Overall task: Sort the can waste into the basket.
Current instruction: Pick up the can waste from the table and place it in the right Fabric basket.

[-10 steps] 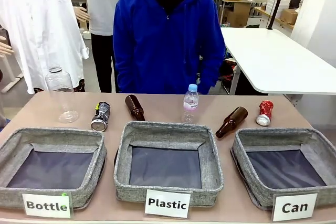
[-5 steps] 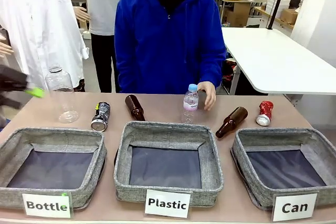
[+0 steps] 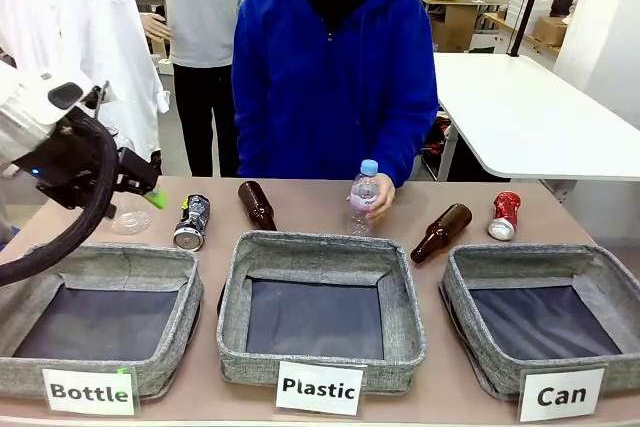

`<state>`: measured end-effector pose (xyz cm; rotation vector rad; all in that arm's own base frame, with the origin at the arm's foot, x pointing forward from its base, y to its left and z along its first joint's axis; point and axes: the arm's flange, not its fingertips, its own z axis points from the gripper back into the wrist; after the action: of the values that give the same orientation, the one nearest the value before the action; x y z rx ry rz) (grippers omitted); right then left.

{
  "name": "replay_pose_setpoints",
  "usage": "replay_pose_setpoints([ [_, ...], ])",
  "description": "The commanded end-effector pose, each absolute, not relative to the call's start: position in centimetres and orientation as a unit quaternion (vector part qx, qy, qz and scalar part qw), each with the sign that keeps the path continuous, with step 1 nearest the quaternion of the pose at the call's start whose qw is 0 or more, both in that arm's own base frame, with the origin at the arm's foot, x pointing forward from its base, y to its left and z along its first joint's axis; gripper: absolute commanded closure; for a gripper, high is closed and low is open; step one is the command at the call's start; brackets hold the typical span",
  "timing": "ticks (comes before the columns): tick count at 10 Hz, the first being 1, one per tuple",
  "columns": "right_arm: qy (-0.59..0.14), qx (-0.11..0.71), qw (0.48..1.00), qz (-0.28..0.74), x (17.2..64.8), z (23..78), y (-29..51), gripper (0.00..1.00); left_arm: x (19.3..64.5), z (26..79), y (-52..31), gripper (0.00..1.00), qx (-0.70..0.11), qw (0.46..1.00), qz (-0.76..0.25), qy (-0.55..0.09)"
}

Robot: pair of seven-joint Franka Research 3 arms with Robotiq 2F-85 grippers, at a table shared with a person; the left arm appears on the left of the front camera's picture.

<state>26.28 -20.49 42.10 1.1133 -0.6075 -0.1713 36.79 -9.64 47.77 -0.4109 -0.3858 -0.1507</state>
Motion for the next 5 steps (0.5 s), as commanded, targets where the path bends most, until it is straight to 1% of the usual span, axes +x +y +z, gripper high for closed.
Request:
replay_pose_setpoints([
  [1,-0.298,0.522,0.796,-0.07,26.6,42.2,-20.7,0.0,36.9,47.3,-10.1,0.0,-0.201,0.959,-0.076,-0.185],
  [2,-0.298,0.522,0.796,-0.07,26.6,42.2,-20.7,0.0,40.2,46.5,-12.5,0.0,-0.168,0.973,-0.032,-0.156],
  [4,-0.298,0.522,0.796,-0.07,26.6,42.2,-20.7,0.0,42.6,45.9,-15.5,0.0,-0.134,0.976,-0.038,-0.168],
  [5,-0.298,0.522,0.796,-0.07,26.6,42.2,-20.7,0.0,44.3,46.0,-16.2,0.0,-0.124,0.979,-0.044,-0.158],
])
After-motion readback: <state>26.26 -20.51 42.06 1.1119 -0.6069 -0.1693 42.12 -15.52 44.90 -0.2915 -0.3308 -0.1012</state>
